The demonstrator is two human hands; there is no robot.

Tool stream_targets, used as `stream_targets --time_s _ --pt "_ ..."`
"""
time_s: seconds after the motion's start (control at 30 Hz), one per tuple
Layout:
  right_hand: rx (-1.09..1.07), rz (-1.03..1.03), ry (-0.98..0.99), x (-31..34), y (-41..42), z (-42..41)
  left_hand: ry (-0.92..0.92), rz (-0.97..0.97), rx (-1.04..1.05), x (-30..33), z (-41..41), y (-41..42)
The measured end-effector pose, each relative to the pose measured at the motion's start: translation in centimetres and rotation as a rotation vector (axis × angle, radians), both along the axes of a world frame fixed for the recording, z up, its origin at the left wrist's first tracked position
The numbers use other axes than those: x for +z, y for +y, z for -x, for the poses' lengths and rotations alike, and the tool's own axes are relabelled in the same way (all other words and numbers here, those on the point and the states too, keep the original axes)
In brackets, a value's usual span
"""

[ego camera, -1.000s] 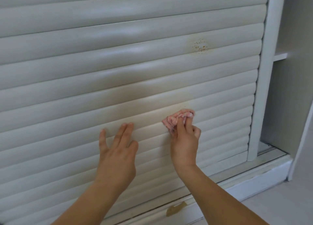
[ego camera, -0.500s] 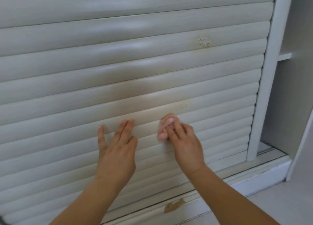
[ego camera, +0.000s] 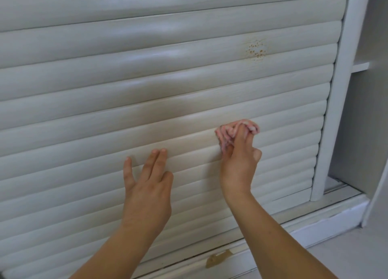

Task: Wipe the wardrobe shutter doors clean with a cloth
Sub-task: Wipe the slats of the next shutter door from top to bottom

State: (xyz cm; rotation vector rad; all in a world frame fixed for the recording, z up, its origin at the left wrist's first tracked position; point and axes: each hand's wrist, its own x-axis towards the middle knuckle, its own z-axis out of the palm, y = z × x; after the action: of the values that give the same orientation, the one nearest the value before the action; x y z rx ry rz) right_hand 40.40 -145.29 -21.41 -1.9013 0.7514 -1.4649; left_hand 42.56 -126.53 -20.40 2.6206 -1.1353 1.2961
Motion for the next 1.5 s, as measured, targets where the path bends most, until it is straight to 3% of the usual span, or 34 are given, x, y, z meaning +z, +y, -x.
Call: stream_targets --time_s 0.33,0.57,0.8,1.0,1.2,1.33,1.5 --pt "0.183 0.506 0.166 -0.7 8.0 -1.0 -0.029 0.027 -0.003 -0.1 -0.1 -0.3" --pt "0.081 0.787 0.177 -0.9 3.1 -0.3 -0.037 0.069 0.034 0.5 0.0 -0.2" --pt "-0.121 0.611 0.178 -0.3 -3.0 1.4 0.012 0.058 0.065 0.4 0.2 -0.4" --pt "-0.154 0.171 0.134 0.8 -3.2 0.7 0.057 0.073 0.034 0.6 0.3 0.0" --pt "-0.134 0.443 0.096 0.7 3.9 -1.4 0.112 0.139 -0.056 1.3 -0.1 1.1" --pt "0.013 0.688 0.122 -0.1 7.6 -1.4 0.115 0.169 -0.041 1.8 -0.2 1.2" --pt "0.027 0.831 0.136 0.4 4.6 -0.1 0.095 0.142 -0.035 2.1 0.1 0.5"
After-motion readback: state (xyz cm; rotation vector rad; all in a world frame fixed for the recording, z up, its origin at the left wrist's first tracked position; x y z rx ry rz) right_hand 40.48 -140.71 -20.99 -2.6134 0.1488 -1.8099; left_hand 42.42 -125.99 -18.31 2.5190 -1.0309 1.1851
